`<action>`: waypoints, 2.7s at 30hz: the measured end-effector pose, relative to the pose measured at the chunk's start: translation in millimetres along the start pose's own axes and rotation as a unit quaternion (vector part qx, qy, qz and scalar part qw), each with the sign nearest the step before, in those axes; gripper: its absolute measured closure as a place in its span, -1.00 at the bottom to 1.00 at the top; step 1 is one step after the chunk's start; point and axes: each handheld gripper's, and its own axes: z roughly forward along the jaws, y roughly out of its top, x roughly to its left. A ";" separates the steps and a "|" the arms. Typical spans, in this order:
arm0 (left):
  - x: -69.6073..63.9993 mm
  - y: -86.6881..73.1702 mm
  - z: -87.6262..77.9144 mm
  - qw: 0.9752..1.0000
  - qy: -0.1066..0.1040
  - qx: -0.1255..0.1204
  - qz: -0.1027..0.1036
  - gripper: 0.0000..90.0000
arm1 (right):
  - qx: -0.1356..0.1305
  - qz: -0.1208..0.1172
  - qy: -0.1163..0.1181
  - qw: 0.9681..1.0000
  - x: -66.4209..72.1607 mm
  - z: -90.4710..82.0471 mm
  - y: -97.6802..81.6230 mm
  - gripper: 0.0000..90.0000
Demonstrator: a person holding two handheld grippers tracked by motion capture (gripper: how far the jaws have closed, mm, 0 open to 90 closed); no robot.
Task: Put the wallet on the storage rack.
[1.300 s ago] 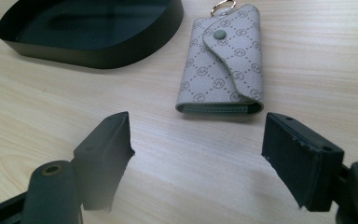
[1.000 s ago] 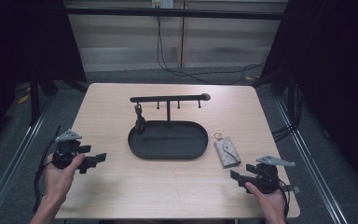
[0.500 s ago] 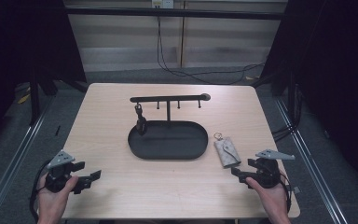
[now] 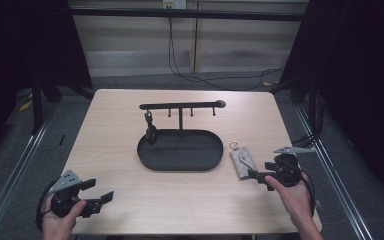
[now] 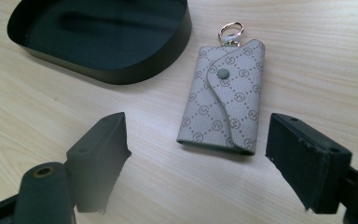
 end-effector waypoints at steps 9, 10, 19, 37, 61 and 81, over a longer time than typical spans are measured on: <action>1.2 -5.2 -7.0 1.000 0.000 -0.007 0.009 -0.61 | 0.070 -0.019 0.003 0.997 5.5 17.4 26.1 -0.60; 0.7 -5.4 -6.8 1.000 -0.001 -0.005 0.009 -0.61 | 0.078 -0.018 0.002 0.997 4.3 20.7 28.6 -0.60; 2.0 -5.3 -3.6 1.000 -0.006 0.001 0.011 -0.61 | 0.112 0.006 -0.013 0.994 -11.7 41.7 42.6 -0.52; -1.7 -4.7 -3.3 1.000 -0.017 0.003 0.021 -0.60 | 0.182 -0.004 -0.045 0.982 -13.1 70.4 62.8 -0.48; -0.5 -5.0 -3.2 1.000 -0.016 0.008 0.018 -0.58 | 0.219 -0.005 -0.071 0.973 -14.0 104.0 63.2 -0.44; 0.7 -4.9 -2.5 1.000 -0.018 0.010 0.017 -0.58 | 0.278 -0.009 -0.123 0.953 -1.2 122.1 69.8 -0.44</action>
